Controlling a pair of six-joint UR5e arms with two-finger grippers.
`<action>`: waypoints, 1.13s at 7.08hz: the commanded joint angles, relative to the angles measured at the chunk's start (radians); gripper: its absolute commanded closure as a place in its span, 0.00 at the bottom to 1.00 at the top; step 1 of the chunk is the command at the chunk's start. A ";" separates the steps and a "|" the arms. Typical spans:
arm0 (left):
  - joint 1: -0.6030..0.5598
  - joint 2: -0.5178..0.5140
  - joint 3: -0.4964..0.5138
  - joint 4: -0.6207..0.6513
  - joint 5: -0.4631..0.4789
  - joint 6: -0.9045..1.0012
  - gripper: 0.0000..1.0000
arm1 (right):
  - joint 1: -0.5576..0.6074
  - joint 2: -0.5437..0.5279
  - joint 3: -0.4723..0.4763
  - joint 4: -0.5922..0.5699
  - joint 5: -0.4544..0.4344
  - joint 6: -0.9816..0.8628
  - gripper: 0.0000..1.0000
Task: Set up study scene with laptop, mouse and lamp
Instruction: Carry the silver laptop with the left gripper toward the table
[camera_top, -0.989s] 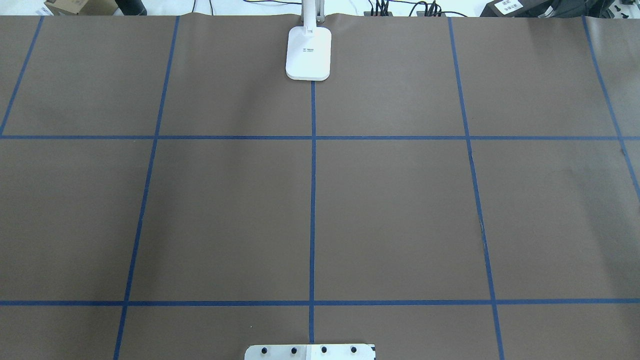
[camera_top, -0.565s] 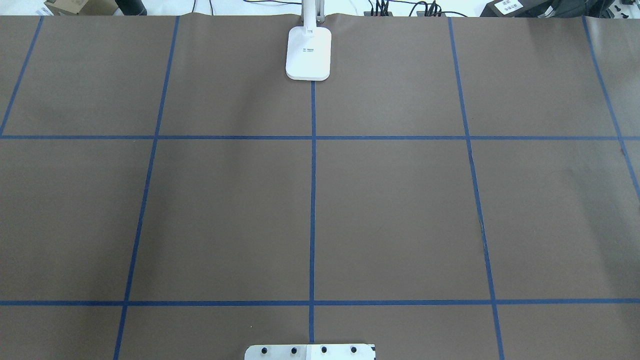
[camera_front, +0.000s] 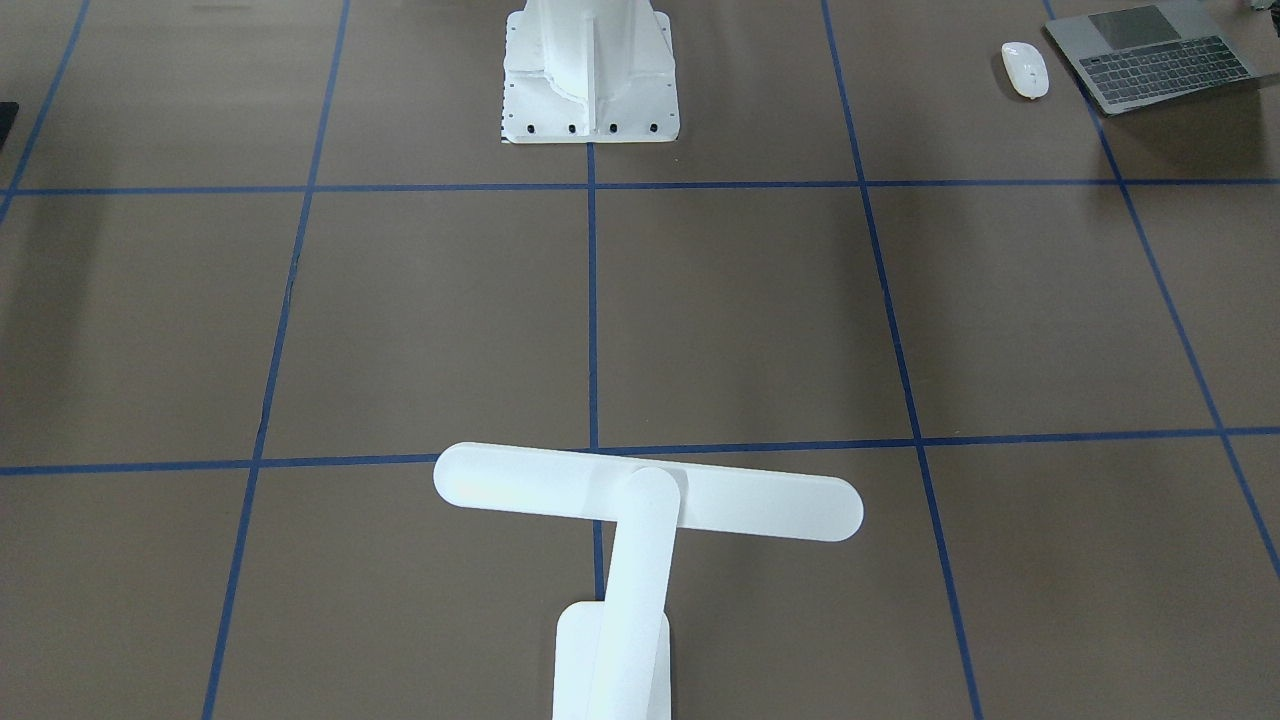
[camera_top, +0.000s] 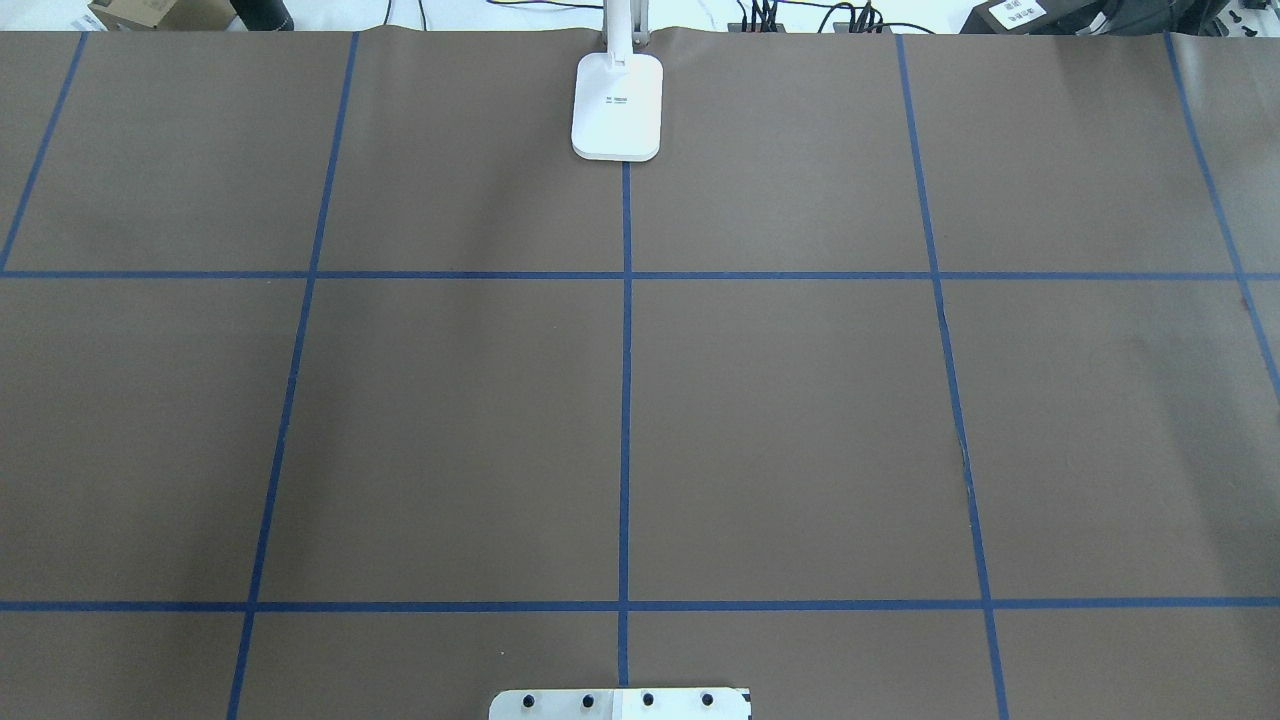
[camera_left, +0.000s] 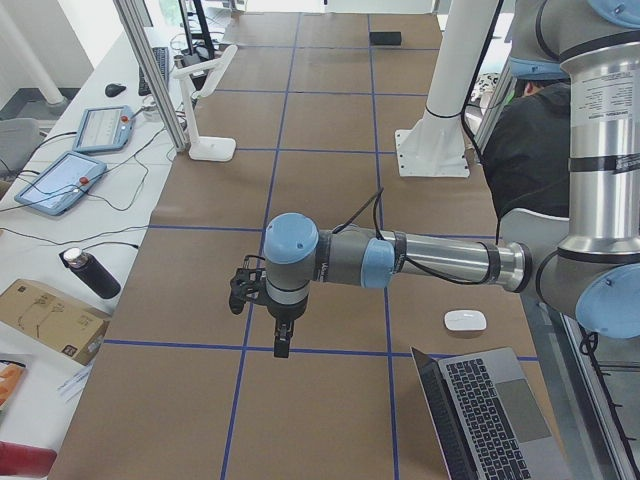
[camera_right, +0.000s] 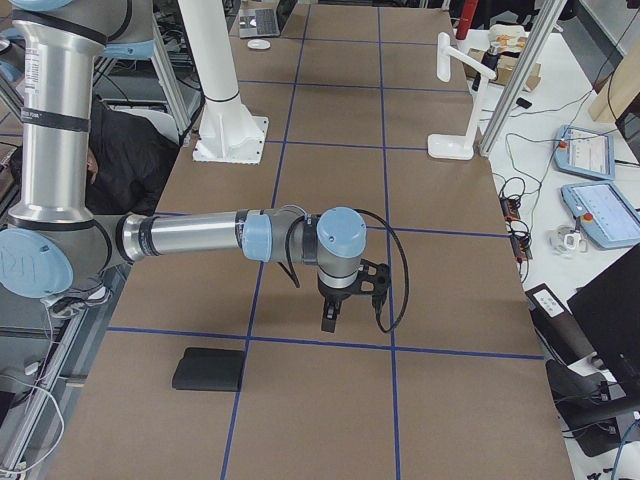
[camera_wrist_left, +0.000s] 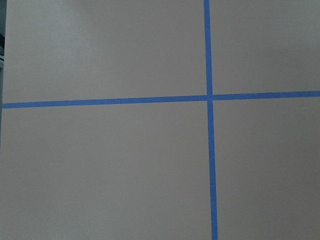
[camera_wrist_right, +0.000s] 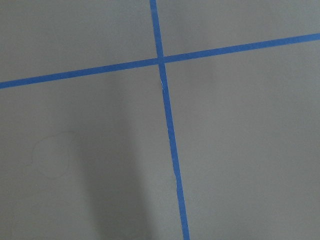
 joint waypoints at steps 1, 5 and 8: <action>-0.002 0.017 0.017 0.008 0.005 -0.021 0.00 | 0.000 0.002 -0.001 -0.002 0.003 0.003 0.01; -0.122 0.051 0.018 0.190 0.005 -0.022 0.00 | 0.000 -0.012 0.005 0.001 0.015 -0.009 0.01; -0.349 0.221 -0.009 0.255 0.073 -0.176 0.00 | 0.000 -0.010 0.035 0.003 0.055 -0.009 0.01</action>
